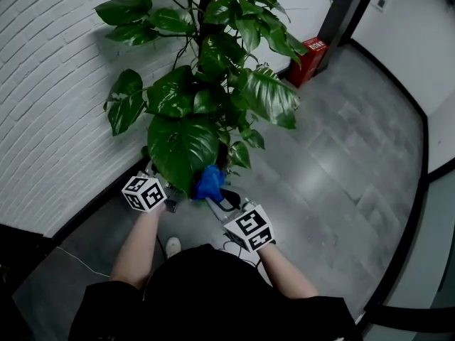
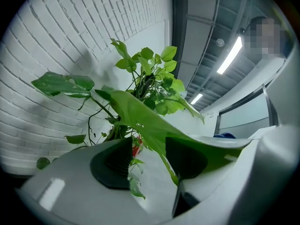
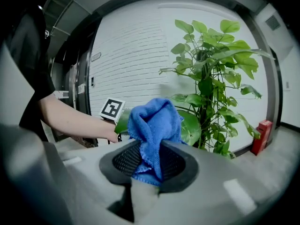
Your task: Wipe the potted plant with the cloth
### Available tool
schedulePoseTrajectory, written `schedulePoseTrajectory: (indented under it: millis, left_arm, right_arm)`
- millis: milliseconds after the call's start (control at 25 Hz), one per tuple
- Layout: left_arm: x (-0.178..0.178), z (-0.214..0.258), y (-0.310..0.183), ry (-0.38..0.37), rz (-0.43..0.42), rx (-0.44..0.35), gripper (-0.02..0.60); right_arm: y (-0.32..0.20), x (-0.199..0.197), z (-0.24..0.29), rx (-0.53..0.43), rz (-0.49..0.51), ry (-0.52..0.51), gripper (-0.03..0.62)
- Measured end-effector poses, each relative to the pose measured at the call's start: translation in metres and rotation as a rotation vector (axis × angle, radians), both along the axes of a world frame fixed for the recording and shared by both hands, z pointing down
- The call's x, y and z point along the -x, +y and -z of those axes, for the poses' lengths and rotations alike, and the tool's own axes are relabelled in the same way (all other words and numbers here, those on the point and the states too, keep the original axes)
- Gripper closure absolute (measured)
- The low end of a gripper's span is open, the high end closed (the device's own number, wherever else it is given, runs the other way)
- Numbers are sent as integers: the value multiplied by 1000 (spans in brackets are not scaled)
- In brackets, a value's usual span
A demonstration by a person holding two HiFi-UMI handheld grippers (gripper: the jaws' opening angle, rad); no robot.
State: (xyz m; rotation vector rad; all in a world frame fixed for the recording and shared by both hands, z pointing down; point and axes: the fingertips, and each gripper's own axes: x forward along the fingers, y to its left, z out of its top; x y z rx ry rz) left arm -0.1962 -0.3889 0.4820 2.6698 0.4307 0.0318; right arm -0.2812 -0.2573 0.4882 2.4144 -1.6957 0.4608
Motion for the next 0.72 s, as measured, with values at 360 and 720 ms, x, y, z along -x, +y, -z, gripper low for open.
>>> schedulePoseTrajectory:
  millis: [360,720]
  left_arm:
    - [10,-9,-2,-27,90,-41,367]
    - [14,-21,11,-59,51,-2,367]
  right_arm:
    - [56,-40,43,-69,-26,63,490]
    - [4,-130,80,-191,-121,-9,490]
